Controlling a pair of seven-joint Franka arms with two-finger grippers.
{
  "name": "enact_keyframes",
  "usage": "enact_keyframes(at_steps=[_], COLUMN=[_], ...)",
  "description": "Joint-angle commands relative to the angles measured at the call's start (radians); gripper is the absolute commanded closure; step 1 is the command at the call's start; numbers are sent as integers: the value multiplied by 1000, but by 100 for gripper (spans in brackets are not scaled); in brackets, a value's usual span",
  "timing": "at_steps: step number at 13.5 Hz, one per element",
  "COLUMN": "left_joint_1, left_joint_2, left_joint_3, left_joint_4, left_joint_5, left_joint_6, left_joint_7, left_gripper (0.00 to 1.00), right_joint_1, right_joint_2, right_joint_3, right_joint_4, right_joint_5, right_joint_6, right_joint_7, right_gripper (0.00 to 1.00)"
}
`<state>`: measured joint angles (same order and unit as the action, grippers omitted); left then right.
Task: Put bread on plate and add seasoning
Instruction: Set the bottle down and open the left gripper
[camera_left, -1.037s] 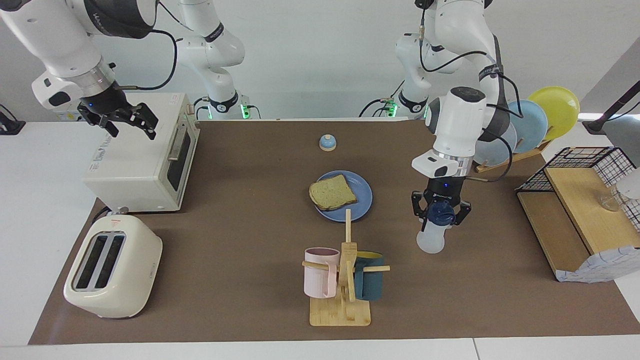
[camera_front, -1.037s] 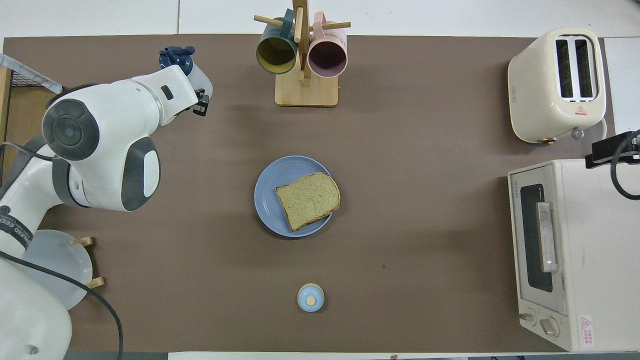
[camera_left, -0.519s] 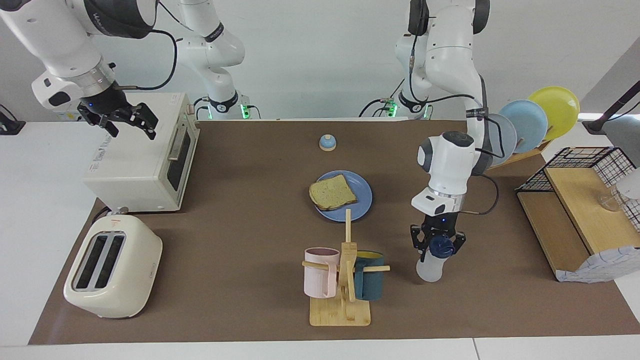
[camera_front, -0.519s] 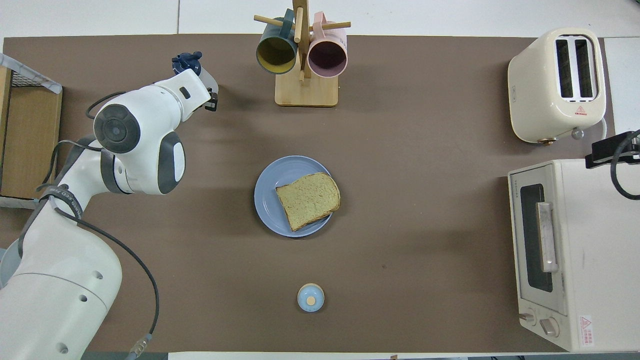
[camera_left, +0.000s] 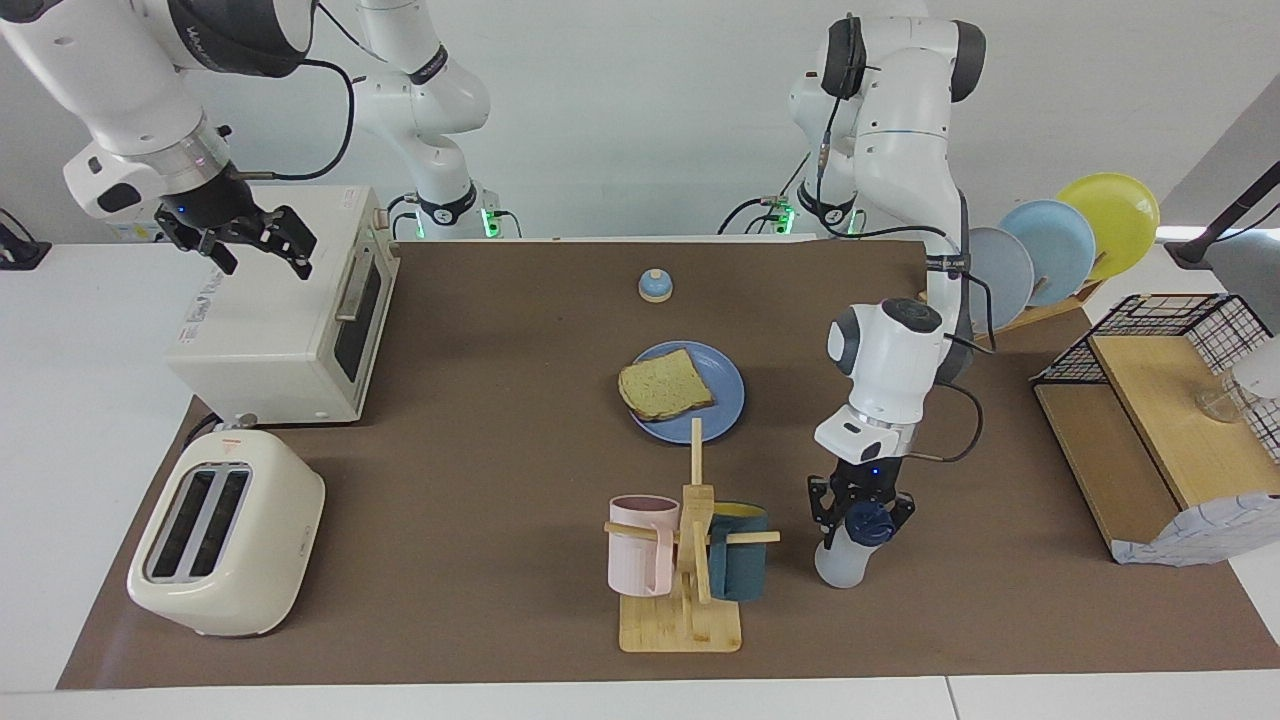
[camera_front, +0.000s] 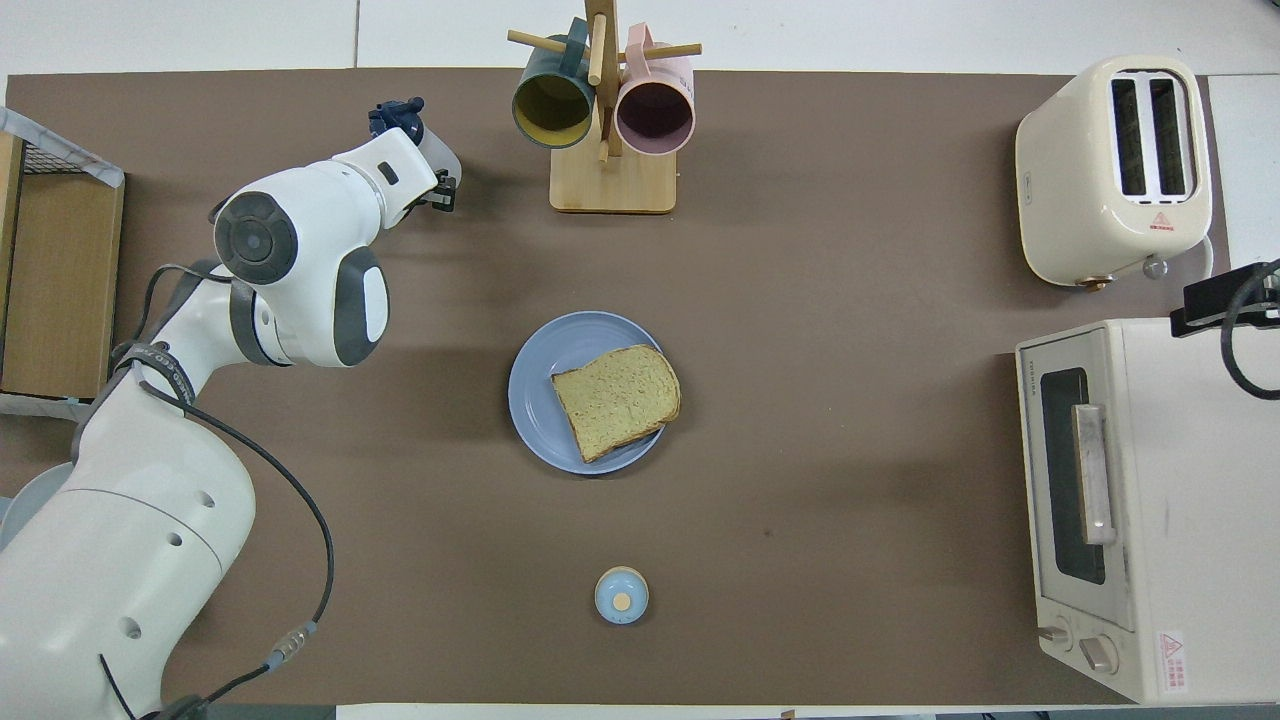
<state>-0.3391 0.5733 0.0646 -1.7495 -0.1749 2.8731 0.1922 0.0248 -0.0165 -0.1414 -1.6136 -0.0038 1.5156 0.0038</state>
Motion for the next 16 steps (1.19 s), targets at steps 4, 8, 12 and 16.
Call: enact_keyframes(at_steps=[4,8,12,16], left_joint_1=[40,37,37,37], left_joint_2=[14,11,10,5], left_joint_3=[-45,-45,-45,-45], left_joint_4=[24,15,13,-2], left_joint_5=[-5,-3,-3,-5], left_joint_6=[14,12,6,6], left_joint_7=[10,35,39,39], left_gripper=[100,47,4,0], right_joint_1=[1,1,1,1], right_joint_2=[-11,-10,-11,-10], right_joint_3=[-1,-1,-1,-1], right_joint_4=[-3,-2,-3,-3], right_joint_5=[-4,-4,-4,-4], right_joint_6=[-17,-17,-17,-17], right_joint_7=[-13,-11,-13,-11], right_gripper=[0,0,0,0])
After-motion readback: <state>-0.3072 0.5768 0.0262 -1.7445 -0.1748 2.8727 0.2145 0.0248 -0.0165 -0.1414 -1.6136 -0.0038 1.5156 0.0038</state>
